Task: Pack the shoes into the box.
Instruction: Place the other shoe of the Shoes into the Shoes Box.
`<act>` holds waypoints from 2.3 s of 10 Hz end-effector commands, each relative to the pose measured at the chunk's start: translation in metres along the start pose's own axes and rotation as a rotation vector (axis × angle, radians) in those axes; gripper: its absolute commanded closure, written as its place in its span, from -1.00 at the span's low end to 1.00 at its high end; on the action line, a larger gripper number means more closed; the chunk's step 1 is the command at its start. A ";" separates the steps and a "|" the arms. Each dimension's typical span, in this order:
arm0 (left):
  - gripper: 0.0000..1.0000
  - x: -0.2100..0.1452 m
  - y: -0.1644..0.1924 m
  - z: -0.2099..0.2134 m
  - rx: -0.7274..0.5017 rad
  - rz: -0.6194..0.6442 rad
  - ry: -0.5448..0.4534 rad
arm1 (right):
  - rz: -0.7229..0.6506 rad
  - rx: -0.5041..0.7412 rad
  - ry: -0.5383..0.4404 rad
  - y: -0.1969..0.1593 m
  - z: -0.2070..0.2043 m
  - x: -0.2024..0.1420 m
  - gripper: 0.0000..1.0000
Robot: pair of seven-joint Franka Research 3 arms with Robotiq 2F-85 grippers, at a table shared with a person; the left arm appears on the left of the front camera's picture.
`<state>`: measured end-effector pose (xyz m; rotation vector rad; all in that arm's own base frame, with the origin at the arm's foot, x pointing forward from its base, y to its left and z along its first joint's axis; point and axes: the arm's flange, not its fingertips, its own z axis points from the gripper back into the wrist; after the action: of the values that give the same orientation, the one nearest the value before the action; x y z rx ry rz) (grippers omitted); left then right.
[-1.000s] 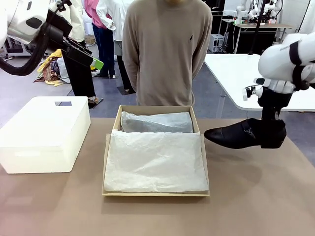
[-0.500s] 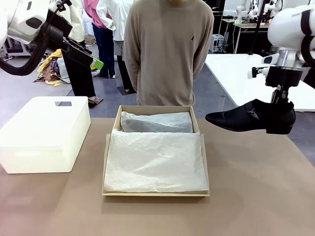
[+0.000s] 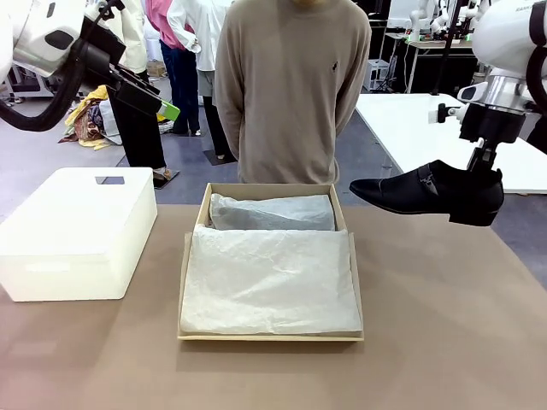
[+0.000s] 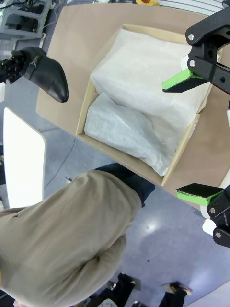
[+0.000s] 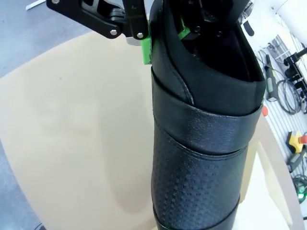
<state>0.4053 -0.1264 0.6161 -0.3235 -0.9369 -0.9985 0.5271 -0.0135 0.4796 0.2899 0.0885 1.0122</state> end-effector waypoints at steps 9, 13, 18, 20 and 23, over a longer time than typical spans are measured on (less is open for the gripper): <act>-1.00 -0.002 0.003 -0.001 -0.016 -0.013 -0.020 | -0.281 -0.056 -0.091 0.055 0.012 0.027 1.00; -1.00 -0.002 0.003 -0.001 -0.016 -0.013 -0.020 | -0.686 -0.117 -0.172 0.098 0.020 0.071 1.00; -1.00 -0.002 0.003 -0.001 -0.016 -0.013 -0.020 | -0.924 -0.190 -0.193 0.122 0.011 0.149 1.00; -1.00 -0.002 0.003 -0.001 -0.016 -0.013 -0.020 | -0.943 -0.208 -0.184 0.128 0.006 0.164 1.00; -1.00 -0.002 0.003 -0.001 -0.016 -0.013 -0.020 | -0.918 -0.184 -0.177 0.128 -0.005 0.154 1.00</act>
<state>0.4053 -0.1264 0.6161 -0.3230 -0.9367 -0.9985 0.5057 0.1836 0.5167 0.1318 -0.0290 0.0791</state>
